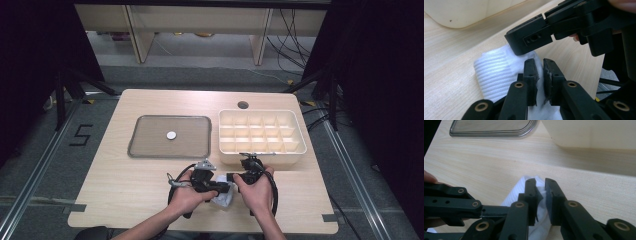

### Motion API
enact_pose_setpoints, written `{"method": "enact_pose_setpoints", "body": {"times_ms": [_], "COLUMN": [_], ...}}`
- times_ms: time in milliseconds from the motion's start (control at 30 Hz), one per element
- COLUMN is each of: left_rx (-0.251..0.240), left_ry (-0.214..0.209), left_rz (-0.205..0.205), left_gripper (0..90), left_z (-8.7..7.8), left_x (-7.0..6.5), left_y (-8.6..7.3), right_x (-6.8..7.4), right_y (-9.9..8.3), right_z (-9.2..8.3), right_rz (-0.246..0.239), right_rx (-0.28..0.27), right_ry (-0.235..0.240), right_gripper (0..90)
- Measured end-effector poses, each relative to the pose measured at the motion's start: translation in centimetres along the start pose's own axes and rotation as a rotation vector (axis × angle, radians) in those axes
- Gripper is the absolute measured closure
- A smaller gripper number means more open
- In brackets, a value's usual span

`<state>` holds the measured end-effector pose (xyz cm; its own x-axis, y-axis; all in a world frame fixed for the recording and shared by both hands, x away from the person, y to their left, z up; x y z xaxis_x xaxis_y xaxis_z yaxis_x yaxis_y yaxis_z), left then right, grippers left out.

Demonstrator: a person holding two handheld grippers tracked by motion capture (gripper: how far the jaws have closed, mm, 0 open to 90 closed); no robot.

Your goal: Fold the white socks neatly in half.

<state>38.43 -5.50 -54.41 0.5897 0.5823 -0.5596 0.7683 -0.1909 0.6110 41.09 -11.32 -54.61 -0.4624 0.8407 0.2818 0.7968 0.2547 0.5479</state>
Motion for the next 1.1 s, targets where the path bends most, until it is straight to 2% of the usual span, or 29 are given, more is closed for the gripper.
{"method": "enact_pose_setpoints", "body": {"times_ms": [133, 167, 233, 300, 333, 467, 533, 567, 600, 667, 700, 733, 833, 867, 900, 933, 1000, 1033, 1100], "left_rx": [-0.023, -0.025, -0.023, -0.011, -0.006, 0.018, 0.032, 0.041, 0.046, 0.053, 0.051, 0.059, 0.051, 0.05, 0.05, 0.051, 0.05, 0.053, 0.054], "left_ry": [-0.007, -0.007, -0.012, -0.023, -0.02, -0.006, -0.007, -0.006, -0.011, -0.006, 0.005, -0.006, -0.004, -0.003, -0.001, 0.001, 0.011, 0.008, 0.01], "left_rz": [0.037, 0.046, 0.059, 0.063, 0.067, 0.082, 0.072, 0.072, 0.076, 0.07, 0.062, 0.076, 0.09, 0.092, 0.098, 0.101, 0.105, 0.111, 0.116], "left_gripper": [72.1, 71.3, 70.8, 71.4, 72.4, 77.4, 79.1, 80.0, 80.6, 81.8, 82.0, 82.2, 81.9, 81.7, 81.6, 81.5, 81.2, 81.1, 80.8], "left_z": [-1.2, -1.5, -2.2, -2.5, -2.6, -2.2, -1.9, -1.7, -1.5, -1.2, -1.1, -1.1, -1.0, -1.1, -1.1, -1.1, -1.1, -1.1, -1.1], "left_x": [-1.0, -1.3, -1.7, -2.1, -2.1, -1.9, -1.8, -1.8, -1.7, -1.6, -1.5, -1.5, -1.4, -1.5, -1.4, -1.4, -1.4, -1.4, -1.4], "left_y": [0.2, 0.2, -0.1, -0.5, -0.8, -1.6, -2.0, -2.2, -2.3, -2.5, -2.6, -2.7, -2.6, -2.6, -2.6, -2.6, -2.6, -2.6, -2.7], "right_x": [0.0, 0.0, 0.0, -0.1, -0.2, -0.4, -0.2, -0.5, -0.5, -0.6, -0.5, -0.4, -0.8, -0.6, -0.7, -0.6, -0.3, -0.5, -0.1], "right_y": [0.2, 0.2, 0.2, 0.1, 0.0, -0.1, -0.1, -0.1, -0.2, -0.2, -0.3, -0.3, -0.5, -0.6, -0.7, -0.8, -1.0, -1.3, -1.7], "right_z": [0.0, -0.1, -0.1, 0.0, 0.0, -0.1, -0.1, -0.1, -0.1, 0.1, 0.1, 0.1, 0.0, -0.1, -0.2, -0.3, -0.5, -0.5, -0.2], "right_rz": [0.031, 0.004, 0.011, -0.002, -0.014, 0.017, 0.04, 0.019, 0.019, 0.027, 0.025, 0.023, 0.023, 0.059, 0.021, 0.024, 0.053, 0.053, 0.091], "right_rx": [-0.019, -0.029, -0.029, -0.032, -0.036, -0.022, -0.021, -0.016, -0.016, -0.01, -0.014, -0.023, -0.005, -0.001, -0.013, -0.004, 0.005, 0.022, 0.051], "right_ry": [0.013, 0.036, 0.027, 0.021, 0.023, 0.001, -0.001, -0.018, -0.02, -0.027, -0.009, 0.002, -0.017, -0.015, -0.003, 0.007, 0.023, 0.002, 0.034], "right_gripper": [81.6, 81.6, 81.6, 81.5, 81.5, 81.0, 80.4, 79.8, 79.2, 76.1, 74.7, 72.1, 60.0, 56.3, 53.5, 51.4, 48.1, 46.2, 44.7]}}
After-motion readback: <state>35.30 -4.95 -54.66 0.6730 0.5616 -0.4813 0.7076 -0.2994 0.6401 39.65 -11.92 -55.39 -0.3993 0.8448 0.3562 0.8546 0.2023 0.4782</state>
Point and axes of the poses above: each handheld gripper's, and its own axes: z roughly forward along the jaws, y roughly out of its top, x roughly to its left, the point moved 10 cm from there along z, roughly forward along the jaws, and after that the axes turned 13 degrees about -z, right-handed, at the moved point
